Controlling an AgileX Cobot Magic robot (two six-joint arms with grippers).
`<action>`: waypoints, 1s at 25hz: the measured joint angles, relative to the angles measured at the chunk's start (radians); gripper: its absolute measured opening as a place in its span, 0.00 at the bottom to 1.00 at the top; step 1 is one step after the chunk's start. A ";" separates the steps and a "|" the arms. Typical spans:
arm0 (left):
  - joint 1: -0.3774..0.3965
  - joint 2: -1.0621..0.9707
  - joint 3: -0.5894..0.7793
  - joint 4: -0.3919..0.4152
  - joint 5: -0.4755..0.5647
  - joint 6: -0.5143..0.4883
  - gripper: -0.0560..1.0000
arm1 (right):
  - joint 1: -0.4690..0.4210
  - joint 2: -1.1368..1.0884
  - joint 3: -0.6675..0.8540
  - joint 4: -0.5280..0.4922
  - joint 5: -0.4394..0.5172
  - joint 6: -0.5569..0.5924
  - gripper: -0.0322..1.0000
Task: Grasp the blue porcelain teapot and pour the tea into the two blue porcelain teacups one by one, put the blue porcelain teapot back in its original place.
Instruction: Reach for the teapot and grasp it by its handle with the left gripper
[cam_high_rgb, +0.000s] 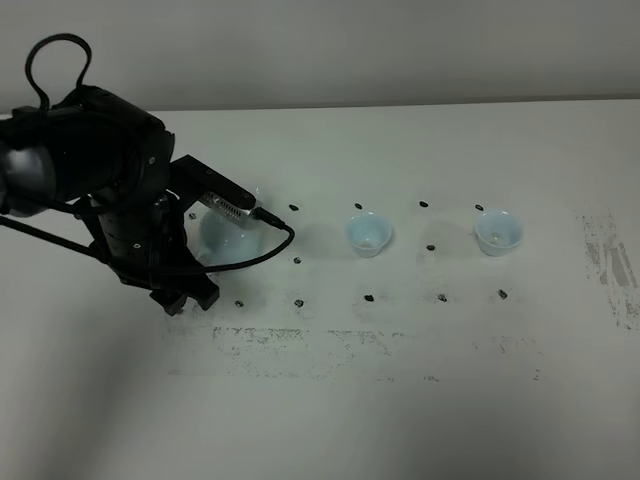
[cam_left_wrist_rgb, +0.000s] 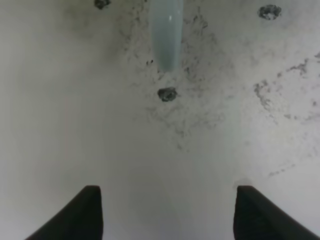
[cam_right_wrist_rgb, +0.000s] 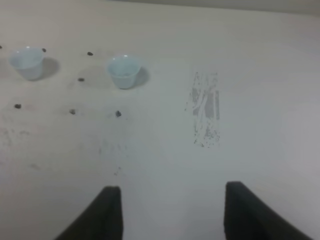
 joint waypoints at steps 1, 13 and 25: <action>0.000 0.012 -0.009 0.000 -0.006 -0.002 0.56 | 0.000 0.000 0.000 0.000 0.000 0.000 0.50; -0.010 0.165 -0.155 -0.004 -0.032 -0.003 0.55 | 0.000 0.000 0.000 0.000 0.000 0.000 0.50; -0.010 0.203 -0.200 -0.014 -0.045 -0.003 0.55 | 0.000 0.000 0.000 0.000 0.000 0.000 0.50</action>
